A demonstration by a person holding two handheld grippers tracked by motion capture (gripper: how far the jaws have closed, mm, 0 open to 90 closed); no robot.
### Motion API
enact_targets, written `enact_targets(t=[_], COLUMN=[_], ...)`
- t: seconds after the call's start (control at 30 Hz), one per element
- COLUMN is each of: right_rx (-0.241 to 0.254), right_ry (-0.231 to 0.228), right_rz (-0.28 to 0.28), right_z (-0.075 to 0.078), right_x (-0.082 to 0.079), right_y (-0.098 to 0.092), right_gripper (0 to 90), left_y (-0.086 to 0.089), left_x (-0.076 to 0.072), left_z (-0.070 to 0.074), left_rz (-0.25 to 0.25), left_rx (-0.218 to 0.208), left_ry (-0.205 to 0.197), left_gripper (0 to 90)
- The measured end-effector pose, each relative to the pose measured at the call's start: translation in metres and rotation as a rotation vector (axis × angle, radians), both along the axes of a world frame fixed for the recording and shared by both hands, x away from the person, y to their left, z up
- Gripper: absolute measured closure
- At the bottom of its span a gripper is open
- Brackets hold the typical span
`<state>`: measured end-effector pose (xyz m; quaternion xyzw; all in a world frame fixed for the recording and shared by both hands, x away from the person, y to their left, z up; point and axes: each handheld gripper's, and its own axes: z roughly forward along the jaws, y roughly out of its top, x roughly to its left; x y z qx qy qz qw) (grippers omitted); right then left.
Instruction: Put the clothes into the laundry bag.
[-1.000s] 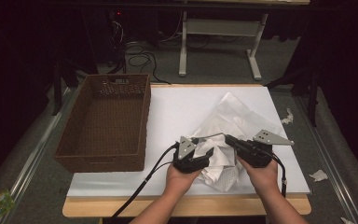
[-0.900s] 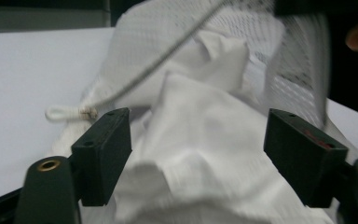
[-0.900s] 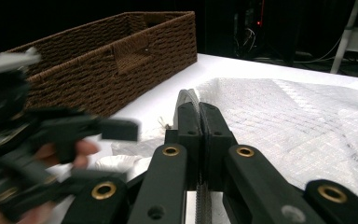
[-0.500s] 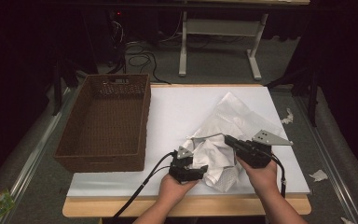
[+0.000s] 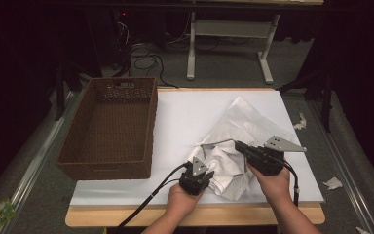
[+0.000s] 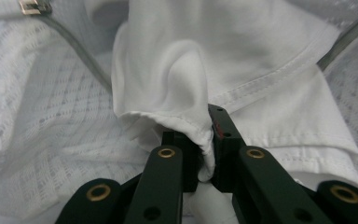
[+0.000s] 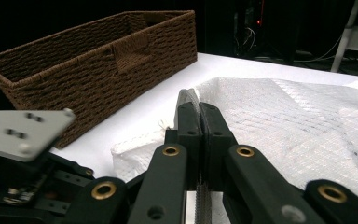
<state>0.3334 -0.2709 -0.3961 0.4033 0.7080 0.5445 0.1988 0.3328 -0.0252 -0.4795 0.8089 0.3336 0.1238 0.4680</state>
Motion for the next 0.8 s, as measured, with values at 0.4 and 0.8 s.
enact_targets(t=[0.4,0.8], right_rx=[0.005,0.009], right_ry=[0.0,-0.008], right_rz=[-0.002,0.013], right_z=[0.0,0.002], right_x=[0.0,-0.001], right_y=[-0.001,0.003], right_gripper=[89.4,89.4], left_y=[0.013,-0.035], left_x=[-0.002,0.021], left_z=[0.045,0.038], left_rz=[0.029,0.042], left_rx=[-0.126,-0.144], left_ry=[-0.127,-0.141], left_gripper=[84.7,84.6])
